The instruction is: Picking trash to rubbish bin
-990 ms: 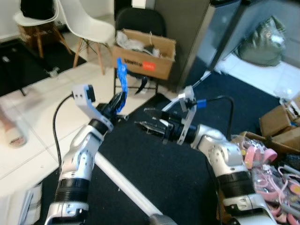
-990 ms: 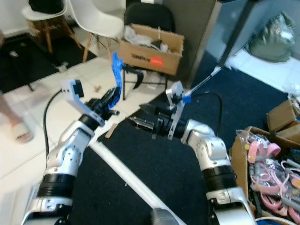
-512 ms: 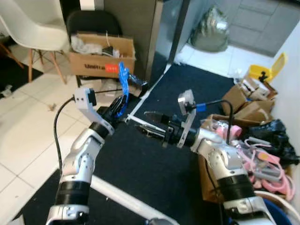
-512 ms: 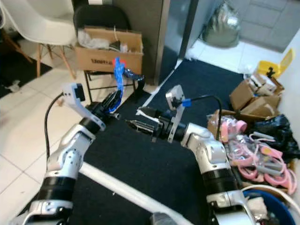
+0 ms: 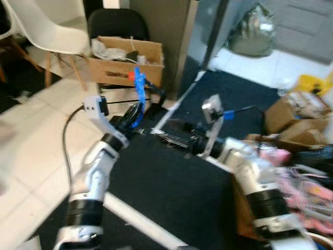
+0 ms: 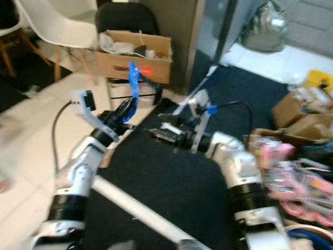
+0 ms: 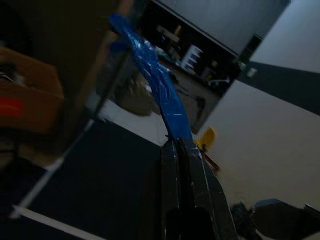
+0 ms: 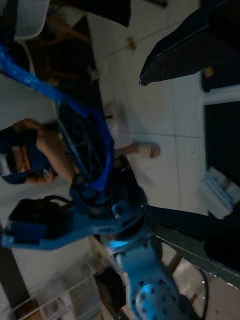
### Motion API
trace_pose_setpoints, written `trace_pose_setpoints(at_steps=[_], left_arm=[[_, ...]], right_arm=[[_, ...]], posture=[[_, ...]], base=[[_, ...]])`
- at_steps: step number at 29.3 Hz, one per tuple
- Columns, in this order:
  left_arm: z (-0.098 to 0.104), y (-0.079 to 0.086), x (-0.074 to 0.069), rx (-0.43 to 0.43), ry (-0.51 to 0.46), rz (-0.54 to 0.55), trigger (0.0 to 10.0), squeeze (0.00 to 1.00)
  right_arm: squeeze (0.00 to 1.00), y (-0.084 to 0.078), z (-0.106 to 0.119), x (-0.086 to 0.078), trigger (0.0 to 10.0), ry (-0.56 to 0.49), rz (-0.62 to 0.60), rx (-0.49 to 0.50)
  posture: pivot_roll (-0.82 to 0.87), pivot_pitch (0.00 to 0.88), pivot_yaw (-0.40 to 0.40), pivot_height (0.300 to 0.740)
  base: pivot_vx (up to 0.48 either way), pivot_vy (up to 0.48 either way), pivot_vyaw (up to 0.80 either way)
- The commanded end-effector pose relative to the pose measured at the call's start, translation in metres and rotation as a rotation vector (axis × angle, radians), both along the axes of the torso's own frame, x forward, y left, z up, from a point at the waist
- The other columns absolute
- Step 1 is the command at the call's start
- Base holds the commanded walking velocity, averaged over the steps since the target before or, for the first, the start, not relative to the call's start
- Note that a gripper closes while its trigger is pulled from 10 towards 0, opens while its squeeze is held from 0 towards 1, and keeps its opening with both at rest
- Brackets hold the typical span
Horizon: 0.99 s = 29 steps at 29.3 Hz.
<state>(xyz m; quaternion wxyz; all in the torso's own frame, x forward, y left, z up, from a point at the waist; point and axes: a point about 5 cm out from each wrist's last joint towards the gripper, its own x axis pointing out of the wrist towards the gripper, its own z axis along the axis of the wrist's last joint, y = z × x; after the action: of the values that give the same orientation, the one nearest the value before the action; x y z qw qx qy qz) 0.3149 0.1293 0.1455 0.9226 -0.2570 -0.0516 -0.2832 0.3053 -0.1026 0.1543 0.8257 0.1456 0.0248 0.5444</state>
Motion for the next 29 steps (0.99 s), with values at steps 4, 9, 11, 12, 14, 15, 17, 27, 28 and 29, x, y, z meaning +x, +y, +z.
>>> trace_pose_setpoints(at_steps=[4,9,11,12,14,15,17,27,28,29], left_arm=[[-0.0006,0.0002,-0.0002,0.004,0.0,-0.003,10.0,0.0],[-0.0008,-0.0001,-0.0004,0.006,-0.001,-0.007,10.0,0.0],[-0.001,-0.0003,-0.0006,0.006,-0.001,-0.008,10.0,0.0],[-0.001,-0.0003,-0.0006,0.006,-0.001,-0.008,10.0,0.0],[-0.001,-0.0003,-0.0006,0.007,-0.003,-0.009,10.0,0.0],[-0.001,-0.0003,-0.0007,0.007,-0.003,-0.009,10.0,0.0],[-0.001,-0.0003,-0.0007,0.007,-0.003,-0.009,10.0,0.0],[-0.0013,-0.0007,-0.0008,0.011,-0.005,-0.012,10.0,0.0],[-0.0013,-0.0007,-0.0008,0.011,-0.005,-0.012,10.0,0.0],[-0.0015,-0.0007,-0.0009,0.011,-0.005,-0.012,10.0,0.0]], right_arm=[[0.0,-0.0023,0.0027,0.0006,10.0,-0.015,-0.007,-0.003],[0.0,-0.0024,0.0027,0.0005,10.0,-0.016,-0.007,-0.002],[0.0,-0.0025,0.0025,0.0004,10.0,-0.015,-0.008,-0.002],[0.0,-0.0025,0.0025,0.0004,10.0,-0.015,-0.008,-0.002],[0.0,-0.0026,0.0025,0.0004,10.0,-0.016,-0.008,-0.002],[0.0,-0.0026,0.0024,0.0005,10.0,-0.016,-0.008,-0.001],[0.0,-0.0025,0.0024,0.0005,10.0,-0.016,-0.008,-0.001],[0.0,-0.0025,0.0016,0.0007,10.0,-0.014,-0.006,-0.002],[0.0,-0.0025,0.0016,0.0007,10.0,-0.014,-0.006,-0.002],[0.0,-0.0026,0.0013,0.0006,10.0,-0.014,-0.006,-0.002]], posture=[[0.02,0.0,-0.042,0.74],[0.02,0.0,-0.04,0.74],[0.02,0.0,-0.04,0.74],[0.02,0.0,-0.04,0.74],[0.02,0.0,-0.04,0.74],[0.02,0.0,-0.04,0.74],[0.02,0.0,-0.04,0.74],[0.02,0.0,-0.043,0.74],[0.02,0.0,-0.043,0.74],[0.02,0.0,-0.043,0.74]], base=[[0.432,0.0,0.0],[0.434,0.0,0.0],[0.435,0.0,0.0],[0.435,0.0,0.0],[0.437,0.0,0.0],[0.439,0.0,0.0],[0.442,0.0,0.0],[0.441,0.0,0.0],[0.442,0.0,0.0],[0.442,0.0,0.0]])
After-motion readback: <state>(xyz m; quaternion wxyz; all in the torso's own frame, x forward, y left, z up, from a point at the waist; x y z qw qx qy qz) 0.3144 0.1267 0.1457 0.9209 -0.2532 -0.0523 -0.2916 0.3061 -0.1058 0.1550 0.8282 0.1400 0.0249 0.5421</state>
